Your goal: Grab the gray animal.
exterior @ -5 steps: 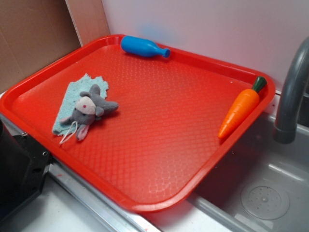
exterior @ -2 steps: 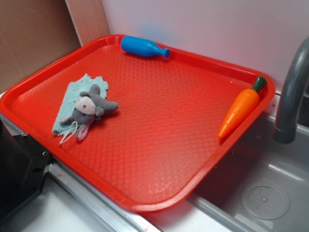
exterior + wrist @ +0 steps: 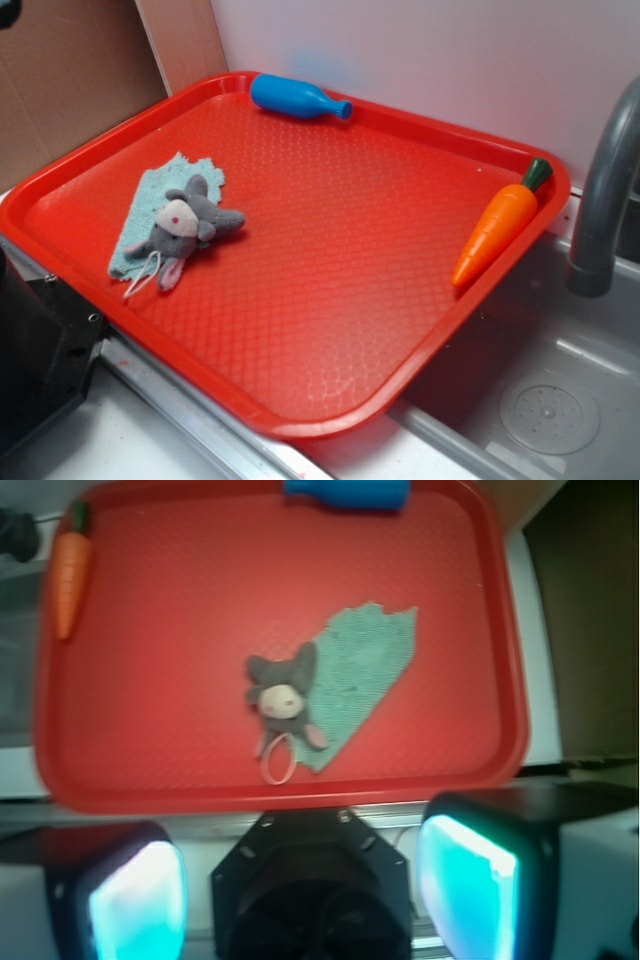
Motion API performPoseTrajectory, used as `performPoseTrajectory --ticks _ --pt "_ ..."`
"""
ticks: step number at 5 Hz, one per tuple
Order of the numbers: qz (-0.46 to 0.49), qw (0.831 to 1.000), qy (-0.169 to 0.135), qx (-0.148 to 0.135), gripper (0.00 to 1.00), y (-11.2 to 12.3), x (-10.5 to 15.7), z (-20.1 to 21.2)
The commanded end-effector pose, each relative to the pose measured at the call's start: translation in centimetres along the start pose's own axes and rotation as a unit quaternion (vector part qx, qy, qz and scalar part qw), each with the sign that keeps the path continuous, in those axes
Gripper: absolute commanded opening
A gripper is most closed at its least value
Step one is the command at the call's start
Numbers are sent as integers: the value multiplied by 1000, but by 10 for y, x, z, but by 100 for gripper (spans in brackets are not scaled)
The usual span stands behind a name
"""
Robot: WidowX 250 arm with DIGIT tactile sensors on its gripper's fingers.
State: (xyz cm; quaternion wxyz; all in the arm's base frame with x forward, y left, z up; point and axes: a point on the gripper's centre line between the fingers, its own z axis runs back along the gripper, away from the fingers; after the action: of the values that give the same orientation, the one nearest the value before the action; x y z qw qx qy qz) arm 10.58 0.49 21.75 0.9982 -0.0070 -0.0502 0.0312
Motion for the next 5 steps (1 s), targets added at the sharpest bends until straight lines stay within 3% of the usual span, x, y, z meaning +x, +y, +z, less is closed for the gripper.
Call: performPoseTrajectory --ticks 1,2,5 --pt "31 999 13 25 100 1 1 -21" --pt "40 999 7 13 100 6 1 -43" --pt "85 996 -18 -10 100 7 51 -135"
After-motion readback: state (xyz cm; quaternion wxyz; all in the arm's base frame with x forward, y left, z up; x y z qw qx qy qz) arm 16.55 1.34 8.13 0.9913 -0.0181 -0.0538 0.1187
